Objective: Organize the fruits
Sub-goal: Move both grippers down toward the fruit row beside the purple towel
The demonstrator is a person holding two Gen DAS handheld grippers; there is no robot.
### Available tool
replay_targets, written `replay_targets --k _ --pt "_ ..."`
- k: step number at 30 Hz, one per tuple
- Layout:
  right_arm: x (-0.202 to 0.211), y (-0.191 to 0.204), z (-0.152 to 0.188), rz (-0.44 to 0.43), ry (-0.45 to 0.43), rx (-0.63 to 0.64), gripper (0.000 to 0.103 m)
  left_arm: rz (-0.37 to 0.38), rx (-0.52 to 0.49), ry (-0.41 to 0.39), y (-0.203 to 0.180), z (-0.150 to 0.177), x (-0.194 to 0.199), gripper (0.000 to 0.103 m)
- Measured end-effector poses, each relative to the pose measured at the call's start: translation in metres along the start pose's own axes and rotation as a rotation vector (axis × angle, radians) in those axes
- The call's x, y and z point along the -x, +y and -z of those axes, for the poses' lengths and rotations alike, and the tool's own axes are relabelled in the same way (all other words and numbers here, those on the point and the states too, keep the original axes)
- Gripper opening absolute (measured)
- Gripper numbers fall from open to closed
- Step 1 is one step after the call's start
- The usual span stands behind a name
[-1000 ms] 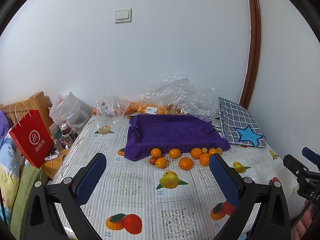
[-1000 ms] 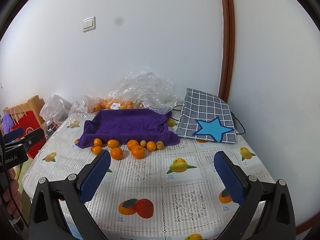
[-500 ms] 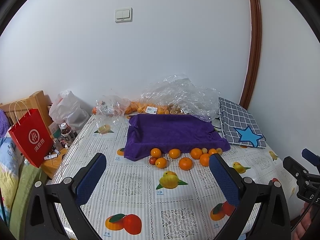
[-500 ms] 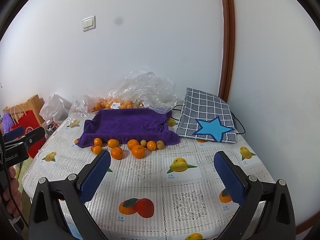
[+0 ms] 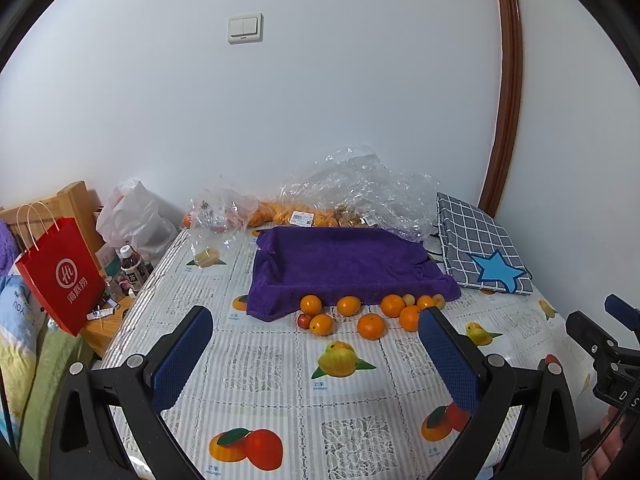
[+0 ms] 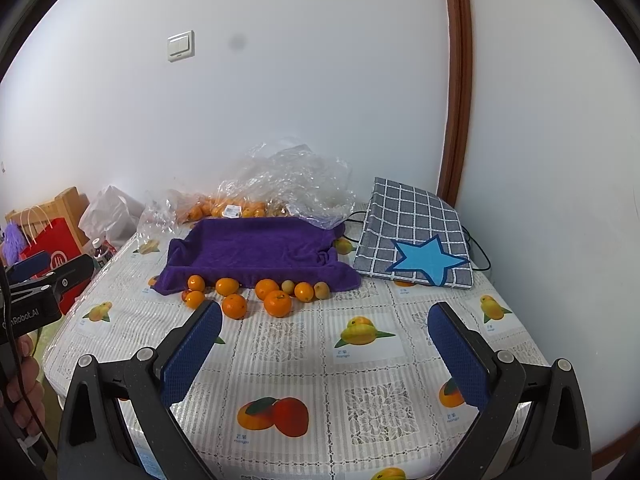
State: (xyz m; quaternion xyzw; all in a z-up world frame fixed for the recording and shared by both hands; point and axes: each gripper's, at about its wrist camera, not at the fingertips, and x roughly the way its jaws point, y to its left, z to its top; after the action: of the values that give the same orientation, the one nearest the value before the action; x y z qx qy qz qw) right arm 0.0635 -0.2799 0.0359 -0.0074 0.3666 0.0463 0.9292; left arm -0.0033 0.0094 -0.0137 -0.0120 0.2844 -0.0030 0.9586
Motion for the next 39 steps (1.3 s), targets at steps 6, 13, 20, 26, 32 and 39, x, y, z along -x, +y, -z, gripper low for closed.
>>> replay_targets --k 6,13,20,26,32,39 --pt "-0.006 0.002 0.001 -0.003 -0.004 0.006 0.102 -0.001 -0.002 -0.008 0.002 -0.002 -0.004 0.103" --pt "-0.027 0.001 0.005 0.018 0.006 0.014 0.102 -0.01 0.004 0.0 0.011 0.002 -0.023 0.103" --pt "-0.062 -0.002 0.014 0.037 0.044 0.033 0.1 -0.01 0.02 0.084 0.021 0.018 -0.064 0.103" --pt "-0.1 -0.004 0.025 0.001 0.094 0.035 0.097 -0.029 0.024 0.154 0.03 0.036 -0.101 0.103" --pt "-0.143 -0.006 0.036 -0.051 0.192 0.016 0.078 -0.023 0.035 0.254 0.044 0.056 -0.139 0.101" --pt "-0.188 0.002 0.053 0.012 0.242 0.072 0.075 -0.033 0.023 0.328 0.057 0.073 -0.171 0.09"
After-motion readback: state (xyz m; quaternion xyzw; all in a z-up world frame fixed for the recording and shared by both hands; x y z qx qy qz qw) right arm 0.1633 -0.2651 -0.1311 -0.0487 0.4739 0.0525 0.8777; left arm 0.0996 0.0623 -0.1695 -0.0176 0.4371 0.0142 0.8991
